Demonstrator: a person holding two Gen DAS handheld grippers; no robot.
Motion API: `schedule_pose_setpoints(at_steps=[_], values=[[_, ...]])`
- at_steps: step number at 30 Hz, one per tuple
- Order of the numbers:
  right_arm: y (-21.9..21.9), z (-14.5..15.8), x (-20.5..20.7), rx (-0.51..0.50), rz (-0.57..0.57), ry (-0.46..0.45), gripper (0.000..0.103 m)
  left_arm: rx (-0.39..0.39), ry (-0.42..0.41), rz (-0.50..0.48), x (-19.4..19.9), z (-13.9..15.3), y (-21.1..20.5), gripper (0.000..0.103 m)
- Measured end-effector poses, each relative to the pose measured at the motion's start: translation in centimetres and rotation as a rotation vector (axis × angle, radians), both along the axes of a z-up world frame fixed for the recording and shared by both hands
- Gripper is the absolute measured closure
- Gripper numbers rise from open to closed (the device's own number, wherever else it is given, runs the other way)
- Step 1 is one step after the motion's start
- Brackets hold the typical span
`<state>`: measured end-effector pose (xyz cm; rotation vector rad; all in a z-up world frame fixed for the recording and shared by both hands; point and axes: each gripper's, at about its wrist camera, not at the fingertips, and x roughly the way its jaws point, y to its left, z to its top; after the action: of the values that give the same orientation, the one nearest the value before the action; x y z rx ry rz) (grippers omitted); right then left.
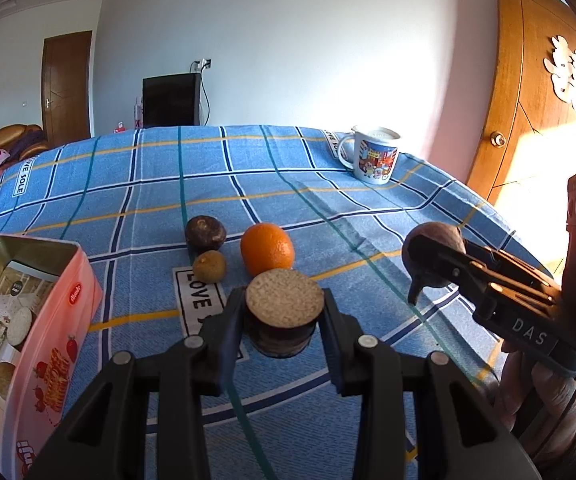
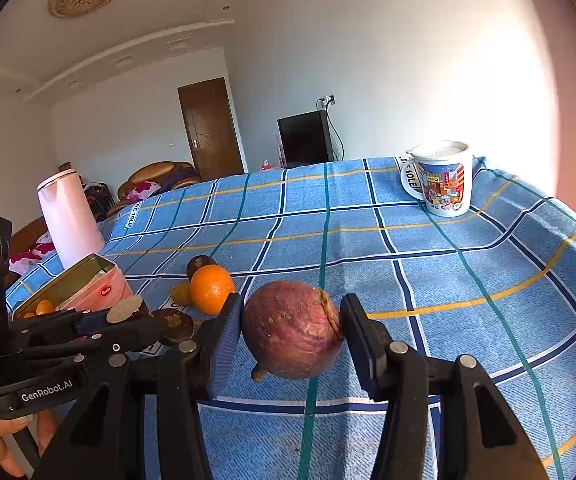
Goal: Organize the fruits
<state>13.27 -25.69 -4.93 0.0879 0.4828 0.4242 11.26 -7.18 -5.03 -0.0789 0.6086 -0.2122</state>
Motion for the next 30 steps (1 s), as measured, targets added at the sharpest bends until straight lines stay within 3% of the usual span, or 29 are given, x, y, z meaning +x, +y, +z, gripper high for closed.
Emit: schedule_pose_setpoints(at_steps=[12,30], values=[[-0.1,0.5,-1.4,0.011,0.006,-0.091,0.051,0.062,-0.092,0.015,-1.4,0.8,-0.7,0.065],[-0.3,0.6,-2.0,0.02,0.006,-0.128,0.051,0.034,-0.12,0.009,-2.0,0.8,-0.4,0.065]])
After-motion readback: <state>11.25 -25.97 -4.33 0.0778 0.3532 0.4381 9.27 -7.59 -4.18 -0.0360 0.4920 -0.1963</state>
